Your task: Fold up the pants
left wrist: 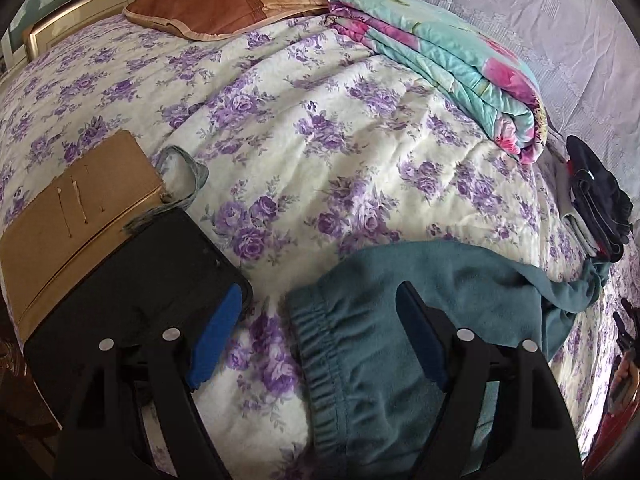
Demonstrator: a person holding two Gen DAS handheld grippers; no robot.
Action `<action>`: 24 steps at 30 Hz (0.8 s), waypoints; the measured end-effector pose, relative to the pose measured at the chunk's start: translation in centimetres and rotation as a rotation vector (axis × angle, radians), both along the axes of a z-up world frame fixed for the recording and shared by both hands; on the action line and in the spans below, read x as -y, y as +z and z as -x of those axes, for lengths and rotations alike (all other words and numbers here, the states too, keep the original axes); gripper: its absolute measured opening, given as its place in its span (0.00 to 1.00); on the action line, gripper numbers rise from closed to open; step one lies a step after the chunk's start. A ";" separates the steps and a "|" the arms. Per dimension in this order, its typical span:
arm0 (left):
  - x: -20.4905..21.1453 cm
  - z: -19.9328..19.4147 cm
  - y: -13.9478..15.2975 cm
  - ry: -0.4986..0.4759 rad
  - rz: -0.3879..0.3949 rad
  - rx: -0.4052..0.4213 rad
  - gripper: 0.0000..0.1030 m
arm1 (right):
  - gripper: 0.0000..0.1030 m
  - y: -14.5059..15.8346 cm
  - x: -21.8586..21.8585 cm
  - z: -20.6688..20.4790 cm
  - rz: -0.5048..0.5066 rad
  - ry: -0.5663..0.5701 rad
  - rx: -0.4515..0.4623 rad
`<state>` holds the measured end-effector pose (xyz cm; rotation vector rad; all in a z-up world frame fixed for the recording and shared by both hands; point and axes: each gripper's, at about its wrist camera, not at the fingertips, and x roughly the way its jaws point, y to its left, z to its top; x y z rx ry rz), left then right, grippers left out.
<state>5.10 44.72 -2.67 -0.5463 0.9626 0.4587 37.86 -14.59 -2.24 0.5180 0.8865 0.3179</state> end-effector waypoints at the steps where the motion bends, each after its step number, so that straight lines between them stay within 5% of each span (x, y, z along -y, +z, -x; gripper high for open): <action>1: 0.0 -0.3 -0.1 0.003 -0.003 -0.004 0.74 | 0.50 -0.8 -0.5 -1.2 -0.003 0.004 -0.012; 5: 0.1 -1.5 -0.2 -0.005 -0.006 -0.013 0.74 | 0.50 -3.9 -1.0 -4.2 -0.013 -0.058 -0.069; 9: 0.0 -2.9 -1.0 -0.025 0.049 -0.036 0.74 | 0.47 -3.9 -1.4 -5.8 -0.038 -0.069 -0.006; 10: 0.0 -3.1 -1.2 -0.021 0.040 -0.042 0.73 | 0.43 -4.0 -1.6 -6.2 -0.028 -0.066 -0.005; 11: 0.1 -3.4 -1.2 -0.022 0.028 -0.044 0.70 | 0.27 -3.9 -1.8 -6.3 -0.019 -0.061 -0.004; 13: 0.2 -3.9 -1.2 -0.030 0.003 -0.046 0.51 | 0.08 -3.3 -1.5 -5.8 -0.020 -0.068 0.016; 14: 0.3 -4.0 -1.1 -0.032 -0.007 -0.041 0.43 | 0.06 -2.7 -1.0 -4.8 -0.065 -0.071 0.038; 16: 0.3 -4.0 -0.7 -0.050 -0.017 -0.026 0.07 | 0.06 -0.7 0.1 -2.0 -0.105 -0.065 0.090; 24: 1.6 -2.1 4.6 -0.141 -0.050 0.170 0.00 | 0.06 11.2 10.0 15.2 -0.129 -0.097 0.367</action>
